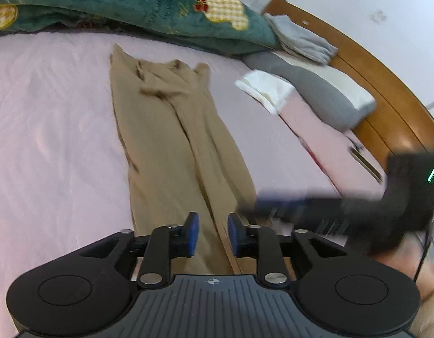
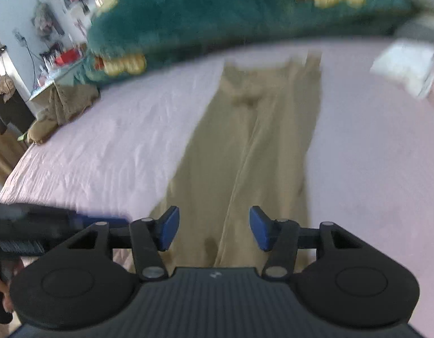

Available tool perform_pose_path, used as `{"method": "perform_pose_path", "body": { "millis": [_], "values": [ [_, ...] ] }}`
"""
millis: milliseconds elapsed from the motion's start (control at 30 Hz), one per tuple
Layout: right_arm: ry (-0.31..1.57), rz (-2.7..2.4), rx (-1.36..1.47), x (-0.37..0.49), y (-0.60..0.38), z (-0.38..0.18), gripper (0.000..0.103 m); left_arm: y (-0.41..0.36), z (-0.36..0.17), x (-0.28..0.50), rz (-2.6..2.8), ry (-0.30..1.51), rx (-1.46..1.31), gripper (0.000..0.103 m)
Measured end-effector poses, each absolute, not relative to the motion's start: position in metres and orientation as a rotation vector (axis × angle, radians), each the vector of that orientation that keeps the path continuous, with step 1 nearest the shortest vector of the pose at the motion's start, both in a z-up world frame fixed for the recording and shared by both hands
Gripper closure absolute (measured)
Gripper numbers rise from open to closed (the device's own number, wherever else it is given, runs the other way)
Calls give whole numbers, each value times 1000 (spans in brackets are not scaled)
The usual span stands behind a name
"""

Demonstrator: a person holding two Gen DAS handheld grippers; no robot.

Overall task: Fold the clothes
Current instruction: 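Lift the hem with both grippers and fold it toward the collar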

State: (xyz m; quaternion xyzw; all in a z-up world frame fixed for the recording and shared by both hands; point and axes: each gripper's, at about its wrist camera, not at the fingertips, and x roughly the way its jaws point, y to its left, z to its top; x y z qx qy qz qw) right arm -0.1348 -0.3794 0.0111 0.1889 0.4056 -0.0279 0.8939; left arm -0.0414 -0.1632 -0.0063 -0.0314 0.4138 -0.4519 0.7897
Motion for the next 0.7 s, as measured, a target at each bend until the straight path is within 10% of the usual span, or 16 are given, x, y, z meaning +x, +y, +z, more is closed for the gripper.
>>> {"method": "perform_pose_path", "body": {
  "millis": [200, 333, 433, 700],
  "values": [
    [1159, 53, 278, -123, -392, -25, 48, -190, 23, 31, -811, 800, 53, 44],
    [943, 7, 394, -95, -455, 18, 38, -229, 48, 102, -720, 718, 94, 36],
    [828, -112, 498, -50, -511, 33, 12, -267, 51, 152, -684, 699, 134, 32],
    [747, -220, 708, 70, -609, -7, 10, -321, 9, 275, -606, 821, -8, 30]
  ]
}}
